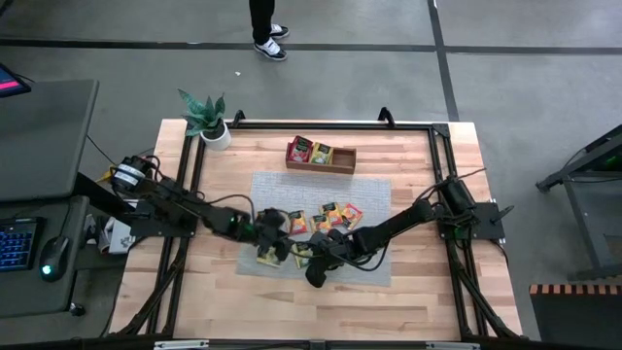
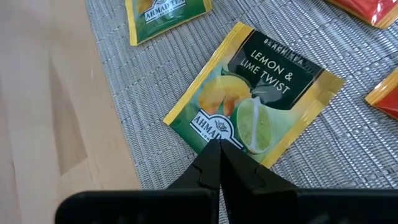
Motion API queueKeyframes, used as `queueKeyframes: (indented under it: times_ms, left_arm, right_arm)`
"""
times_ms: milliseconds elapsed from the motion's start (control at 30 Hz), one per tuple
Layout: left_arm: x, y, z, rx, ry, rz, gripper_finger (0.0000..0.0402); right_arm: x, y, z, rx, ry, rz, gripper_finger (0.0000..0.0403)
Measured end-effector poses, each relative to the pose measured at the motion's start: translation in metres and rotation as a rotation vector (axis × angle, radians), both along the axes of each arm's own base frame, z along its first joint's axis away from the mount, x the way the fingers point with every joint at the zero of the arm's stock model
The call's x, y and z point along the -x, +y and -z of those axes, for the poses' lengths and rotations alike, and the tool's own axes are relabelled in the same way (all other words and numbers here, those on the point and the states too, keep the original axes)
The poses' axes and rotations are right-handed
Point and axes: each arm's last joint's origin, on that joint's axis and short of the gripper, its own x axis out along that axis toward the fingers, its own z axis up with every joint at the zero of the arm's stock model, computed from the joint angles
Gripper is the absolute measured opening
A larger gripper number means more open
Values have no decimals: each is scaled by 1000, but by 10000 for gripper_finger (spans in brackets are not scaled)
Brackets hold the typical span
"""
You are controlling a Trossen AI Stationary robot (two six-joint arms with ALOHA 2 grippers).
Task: Pick & Place Tea
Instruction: Put the yellow tea bag into the middle section of the wooden organizer
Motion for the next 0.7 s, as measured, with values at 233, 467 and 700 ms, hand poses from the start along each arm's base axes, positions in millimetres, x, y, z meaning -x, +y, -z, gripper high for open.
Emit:
queueKeyframes:
  times_ms: [233, 467, 700]
  left_arm:
    - [-7, 25, 1, 179, 45, 82, 175]
    - [-8, 34, 2, 229, 67, 97, 175]
    - [-8, 33, 1, 252, 64, 122, 175]
  right_arm:
    - [0, 0, 0, -7, -2, -4, 0]
    - [-1, 0, 0, -11, -6, -6, 0]
    - [-1, 1, 0, -12, -6, -7, 0]
